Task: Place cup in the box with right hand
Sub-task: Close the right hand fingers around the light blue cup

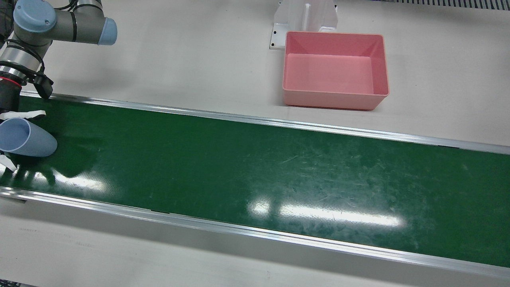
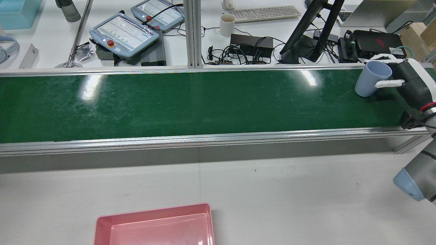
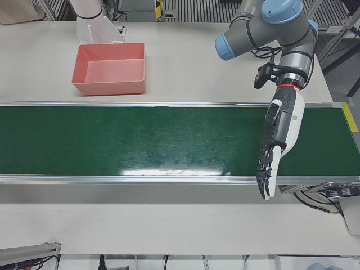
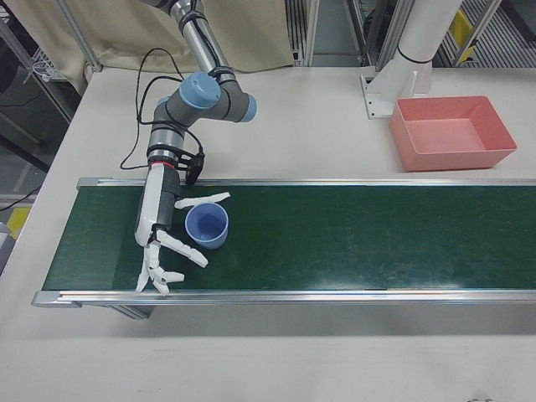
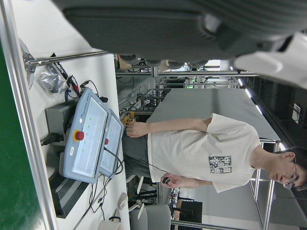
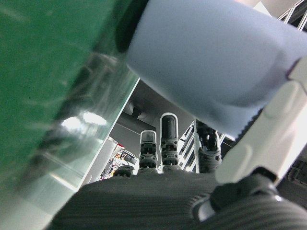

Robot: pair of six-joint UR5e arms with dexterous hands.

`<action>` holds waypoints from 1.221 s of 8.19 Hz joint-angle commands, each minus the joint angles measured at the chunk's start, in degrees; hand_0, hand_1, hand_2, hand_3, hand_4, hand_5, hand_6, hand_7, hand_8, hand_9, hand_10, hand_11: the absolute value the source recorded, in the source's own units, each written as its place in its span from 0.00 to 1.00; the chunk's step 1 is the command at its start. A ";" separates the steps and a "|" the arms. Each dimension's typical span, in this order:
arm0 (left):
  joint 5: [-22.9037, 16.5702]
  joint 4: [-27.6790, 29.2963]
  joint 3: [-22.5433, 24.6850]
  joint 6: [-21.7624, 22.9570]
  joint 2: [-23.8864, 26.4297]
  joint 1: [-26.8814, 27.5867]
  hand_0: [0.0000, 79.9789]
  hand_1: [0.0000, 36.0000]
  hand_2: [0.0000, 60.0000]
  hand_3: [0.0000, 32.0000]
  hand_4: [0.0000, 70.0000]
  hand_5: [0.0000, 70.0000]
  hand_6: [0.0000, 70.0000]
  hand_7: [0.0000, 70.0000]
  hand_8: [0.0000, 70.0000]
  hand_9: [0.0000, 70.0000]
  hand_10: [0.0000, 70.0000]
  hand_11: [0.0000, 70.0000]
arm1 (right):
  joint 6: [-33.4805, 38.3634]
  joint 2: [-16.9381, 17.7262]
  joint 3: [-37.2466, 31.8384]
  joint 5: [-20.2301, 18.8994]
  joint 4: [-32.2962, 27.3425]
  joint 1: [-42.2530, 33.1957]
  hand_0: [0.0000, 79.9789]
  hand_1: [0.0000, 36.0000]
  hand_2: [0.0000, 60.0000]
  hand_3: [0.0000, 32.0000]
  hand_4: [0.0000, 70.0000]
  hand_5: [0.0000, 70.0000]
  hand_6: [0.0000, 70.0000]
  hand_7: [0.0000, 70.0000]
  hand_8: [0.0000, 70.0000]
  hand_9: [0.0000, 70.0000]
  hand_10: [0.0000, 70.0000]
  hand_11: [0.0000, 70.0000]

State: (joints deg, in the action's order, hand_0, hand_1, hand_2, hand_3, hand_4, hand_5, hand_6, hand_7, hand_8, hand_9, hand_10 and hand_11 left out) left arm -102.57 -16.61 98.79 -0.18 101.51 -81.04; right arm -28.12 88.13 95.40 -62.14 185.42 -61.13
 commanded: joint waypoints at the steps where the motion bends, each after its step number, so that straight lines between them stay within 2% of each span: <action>1: 0.00 0.00 0.00 0.00 0.00 0.00 0.00 0.00 0.00 0.00 0.00 0.00 0.00 0.00 0.00 0.00 0.00 0.00 | 0.00 0.11 0.75 0.09 1.00 -0.57 0.52 0.00 0.15 0.00 1.00 0.00 0.17 0.81 0.14 0.32 0.06 0.06; 2: 0.00 0.00 0.00 0.00 0.00 0.00 0.00 0.00 0.00 0.00 0.00 0.00 0.00 0.00 0.00 0.00 0.00 0.00 | -0.01 0.46 1.18 0.96 1.08 -0.66 0.55 0.14 0.45 0.00 1.00 0.00 0.21 0.98 0.16 0.40 0.07 0.07; 3: 0.00 0.00 0.00 0.00 0.00 0.00 0.00 0.00 0.00 0.00 0.00 0.00 0.00 0.00 0.00 0.00 0.00 0.00 | -0.09 0.90 1.71 1.05 1.43 -0.92 0.56 0.26 0.59 0.00 1.00 0.00 0.22 1.00 0.19 0.45 0.07 0.09; 4: 0.00 0.00 0.00 0.00 0.00 0.00 0.00 0.00 0.00 0.00 0.00 0.00 0.00 0.00 0.00 0.00 0.00 0.00 | -0.01 0.91 2.15 1.06 3.09 -1.45 0.57 0.41 0.83 0.00 1.00 0.00 0.23 1.00 0.22 0.49 0.09 0.11; 5: 0.00 0.00 0.00 0.00 0.00 0.09 0.00 0.00 0.00 0.00 0.00 0.00 0.00 0.00 0.00 0.00 0.00 0.00 | -0.01 1.52 3.37 1.06 3.37 -1.80 0.59 0.52 0.95 0.00 1.00 0.01 0.23 1.00 0.22 0.48 0.10 0.13; 6: 0.00 0.00 0.00 0.00 0.00 0.00 0.00 0.00 0.00 0.00 0.00 0.00 0.00 0.00 0.00 0.00 0.00 0.00 | -0.27 2.83 6.95 1.06 3.46 -2.06 0.59 0.61 1.00 0.00 1.00 0.02 0.22 0.95 0.23 0.47 0.11 0.15; 7: 0.00 0.00 0.00 0.00 0.00 0.00 0.00 0.00 0.00 0.00 0.00 0.00 0.00 0.00 0.00 0.00 0.00 0.00 | -0.53 3.54 12.56 0.97 5.28 -2.24 0.59 0.64 1.00 0.00 1.00 0.02 0.22 0.93 0.23 0.47 0.12 0.17; 8: 0.00 0.00 0.00 0.00 0.00 0.00 0.00 0.00 0.00 0.00 0.00 0.00 0.00 0.00 0.00 0.00 0.00 0.00 | -1.40 3.46 20.53 0.97 11.05 -1.89 0.60 0.64 1.00 0.00 1.00 0.02 0.22 0.96 0.23 0.48 0.12 0.17; 9: 0.00 0.00 0.00 0.00 0.00 0.00 0.00 0.00 0.00 0.00 0.00 0.00 0.00 0.00 0.00 0.00 0.00 0.00 | -3.76 2.85 29.31 1.05 16.67 -0.76 0.60 0.64 1.00 0.00 1.00 0.02 0.23 0.99 0.24 0.49 0.12 0.16; 10: 0.00 0.00 0.00 0.00 0.00 0.00 0.00 0.00 0.00 0.00 0.00 0.00 0.00 0.00 0.00 0.00 0.00 0.00 | -7.61 -1.42 36.54 1.14 21.25 0.73 0.59 0.65 1.00 0.00 1.00 0.02 0.23 1.00 0.24 0.50 0.12 0.16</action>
State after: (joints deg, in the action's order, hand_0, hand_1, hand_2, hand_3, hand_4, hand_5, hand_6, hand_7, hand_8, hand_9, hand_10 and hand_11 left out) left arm -102.57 -16.61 98.79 -0.18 101.52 -81.03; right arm -30.06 91.24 115.92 -61.14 196.58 -62.68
